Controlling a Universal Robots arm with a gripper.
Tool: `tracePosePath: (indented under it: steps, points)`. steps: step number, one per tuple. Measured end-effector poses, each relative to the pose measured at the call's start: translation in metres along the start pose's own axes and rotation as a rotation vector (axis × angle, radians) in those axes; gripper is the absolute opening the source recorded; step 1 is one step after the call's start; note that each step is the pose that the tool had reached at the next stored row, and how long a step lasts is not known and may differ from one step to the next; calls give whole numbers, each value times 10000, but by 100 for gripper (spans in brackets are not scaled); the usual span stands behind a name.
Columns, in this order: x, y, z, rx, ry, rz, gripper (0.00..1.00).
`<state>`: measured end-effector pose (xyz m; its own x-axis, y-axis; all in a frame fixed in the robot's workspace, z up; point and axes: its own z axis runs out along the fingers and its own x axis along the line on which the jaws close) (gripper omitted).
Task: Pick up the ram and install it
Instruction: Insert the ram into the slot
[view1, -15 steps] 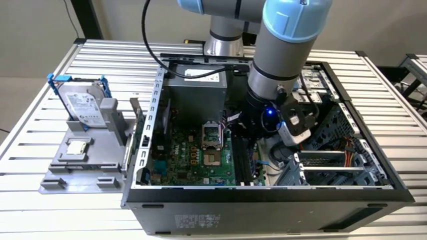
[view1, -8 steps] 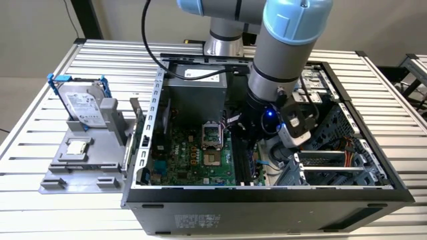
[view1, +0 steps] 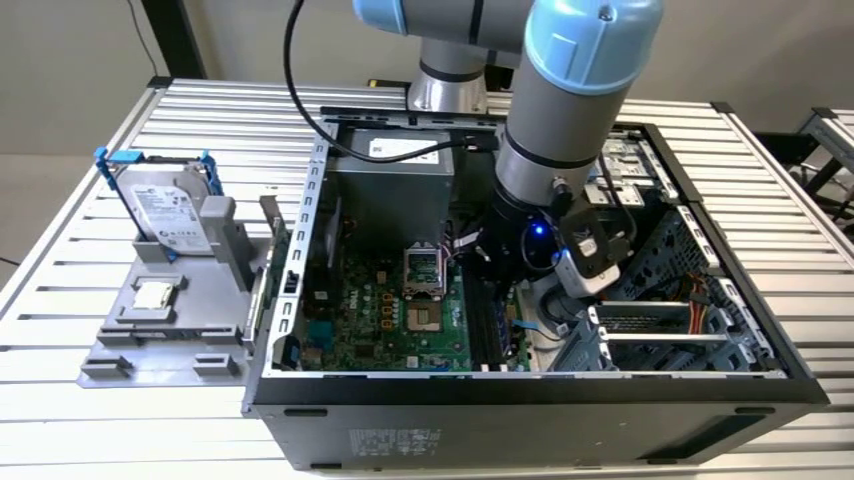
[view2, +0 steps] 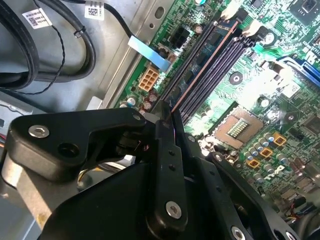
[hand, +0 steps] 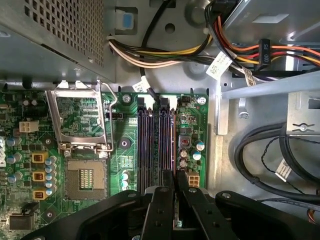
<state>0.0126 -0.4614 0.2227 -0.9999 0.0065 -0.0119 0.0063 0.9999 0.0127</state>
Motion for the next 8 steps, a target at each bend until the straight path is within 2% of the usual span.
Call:
tracePosePath:
  steps: [8]
  points:
    - [0, 3, 4, 2, -2, 172, 0]
